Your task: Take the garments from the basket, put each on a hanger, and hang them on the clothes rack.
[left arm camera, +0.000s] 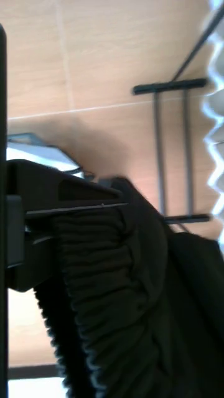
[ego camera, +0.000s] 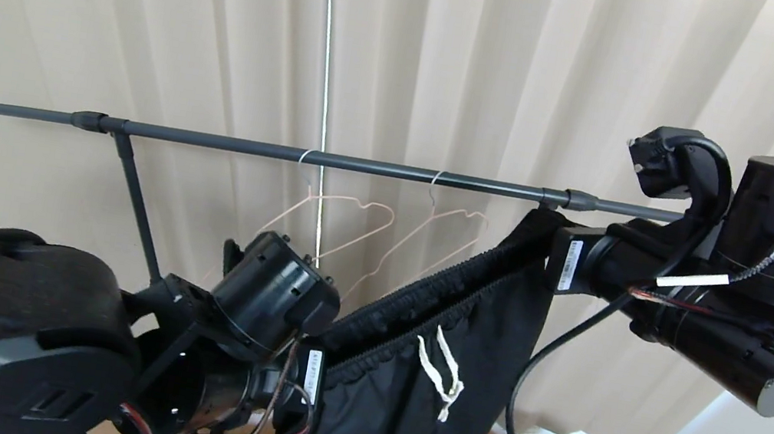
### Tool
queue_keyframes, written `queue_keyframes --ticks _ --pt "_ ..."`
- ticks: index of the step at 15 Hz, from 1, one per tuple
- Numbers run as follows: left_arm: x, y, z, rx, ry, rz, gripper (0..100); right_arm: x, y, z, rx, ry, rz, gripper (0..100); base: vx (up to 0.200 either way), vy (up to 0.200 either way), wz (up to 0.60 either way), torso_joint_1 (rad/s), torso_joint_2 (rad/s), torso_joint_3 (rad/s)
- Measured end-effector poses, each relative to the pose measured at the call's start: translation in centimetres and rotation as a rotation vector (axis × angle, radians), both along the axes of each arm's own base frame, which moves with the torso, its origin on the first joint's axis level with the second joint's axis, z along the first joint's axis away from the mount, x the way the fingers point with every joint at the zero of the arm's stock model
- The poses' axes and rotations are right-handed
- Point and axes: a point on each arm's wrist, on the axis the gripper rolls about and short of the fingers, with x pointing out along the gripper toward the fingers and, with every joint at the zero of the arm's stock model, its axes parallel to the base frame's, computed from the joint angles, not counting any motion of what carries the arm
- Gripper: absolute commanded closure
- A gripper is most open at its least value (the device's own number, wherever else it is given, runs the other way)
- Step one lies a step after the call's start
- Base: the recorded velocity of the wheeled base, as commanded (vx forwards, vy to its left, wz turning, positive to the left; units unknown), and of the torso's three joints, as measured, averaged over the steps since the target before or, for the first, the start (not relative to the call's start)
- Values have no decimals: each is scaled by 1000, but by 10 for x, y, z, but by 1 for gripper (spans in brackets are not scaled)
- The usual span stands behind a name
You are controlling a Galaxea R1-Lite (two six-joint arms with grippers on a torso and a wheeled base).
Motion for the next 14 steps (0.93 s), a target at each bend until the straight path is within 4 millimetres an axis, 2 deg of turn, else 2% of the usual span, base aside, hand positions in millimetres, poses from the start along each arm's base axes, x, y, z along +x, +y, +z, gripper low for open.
queue_keyframes --ticks 3,6,9,14 --pt "-1 28 36 77 -10 3 100 -13 -12 -26 -188 90 22 100 0 0 0 0 0 0" --pt "3 52 64 125 30 71 100 -20 -22 -34 -254 165 -7 100 0 0 0 0 0 0" --pt "4 67 69 117 23 123 100 -13 -39 -30 -245 159 -77 100 0 0 0 0 0 0" --pt "-14 88 63 126 39 151 100 0 -63 -25 -233 156 -174 100 0 0 0 0 0 0"
